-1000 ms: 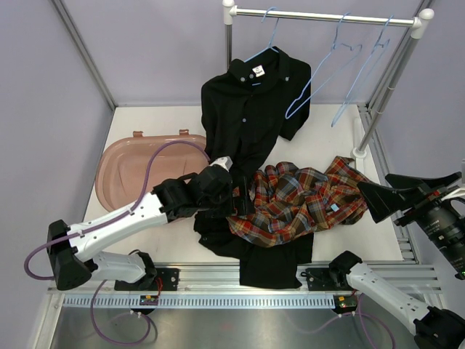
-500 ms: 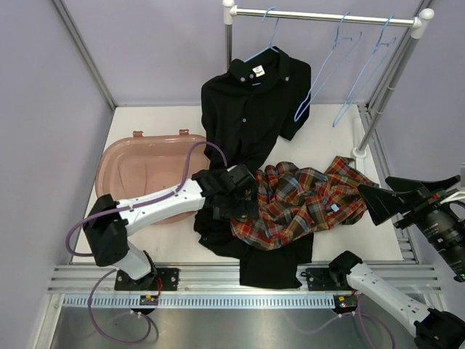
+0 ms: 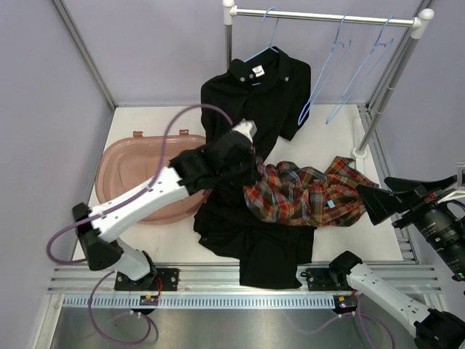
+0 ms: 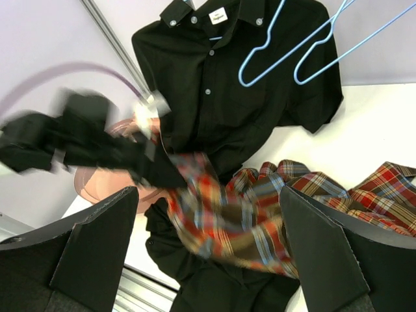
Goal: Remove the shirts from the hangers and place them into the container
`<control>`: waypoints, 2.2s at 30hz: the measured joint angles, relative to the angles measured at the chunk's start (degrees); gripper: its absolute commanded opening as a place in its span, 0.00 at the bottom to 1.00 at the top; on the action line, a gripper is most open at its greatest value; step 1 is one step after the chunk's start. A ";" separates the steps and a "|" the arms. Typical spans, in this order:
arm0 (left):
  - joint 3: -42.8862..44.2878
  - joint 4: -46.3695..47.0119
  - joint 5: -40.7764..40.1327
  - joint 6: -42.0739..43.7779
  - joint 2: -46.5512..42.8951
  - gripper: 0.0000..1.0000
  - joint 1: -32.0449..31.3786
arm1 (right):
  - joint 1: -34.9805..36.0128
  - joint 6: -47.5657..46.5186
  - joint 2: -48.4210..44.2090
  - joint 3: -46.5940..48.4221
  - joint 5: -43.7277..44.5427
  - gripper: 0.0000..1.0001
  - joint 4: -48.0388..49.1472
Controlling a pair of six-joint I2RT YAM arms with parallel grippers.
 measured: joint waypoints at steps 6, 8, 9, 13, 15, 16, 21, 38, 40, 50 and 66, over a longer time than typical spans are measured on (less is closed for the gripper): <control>27.78 -2.47 -10.10 14.67 -4.26 0.00 -0.20 | 0.00 0.00 0.15 -0.52 -0.33 1.00 0.63; 39.10 -3.37 -14.56 20.76 -4.59 0.00 -0.24 | 0.02 0.02 0.85 -0.87 -0.94 0.99 1.25; 43.52 -2.84 -16.65 23.93 -5.29 0.00 -0.22 | 0.02 0.02 1.53 -0.98 -1.38 0.99 1.68; 46.64 3.78 -24.85 38.34 -14.93 0.00 -0.22 | 0.02 0.04 5.86 -1.07 -3.54 0.99 3.74; 43.52 9.03 -27.50 43.85 -19.89 0.00 -0.20 | 0.02 0.02 8.55 -1.03 -4.42 0.99 4.76; 41.48 11.52 -28.59 46.27 -22.43 0.00 -0.17 | 0.02 0.00 9.73 -0.98 -4.66 0.99 5.11; 35.30 26.18 -31.23 60.92 -31.47 0.00 -0.17 | 0.04 -0.42 14.53 -1.03 -6.21 0.99 6.91; 44.44 25.90 -34.73 72.67 -8.52 0.00 1.16 | 5.40 -1.16 31.58 -13.92 -27.78 0.99 24.76; 44.52 22.58 -34.77 71.23 -6.56 0.00 1.29 | 9.94 -1.51 36.35 -15.80 -26.29 0.99 26.43; 46.95 16.74 -34.80 66.71 -7.56 0.00 1.31 | 27.28 -5.46 41.97 -24.22 -10.78 0.99 32.74; 47.67 10.78 -29.09 54.77 -13.27 0.00 1.44 | 27.47 -13.18 64.48 -10.08 -6.23 0.99 43.60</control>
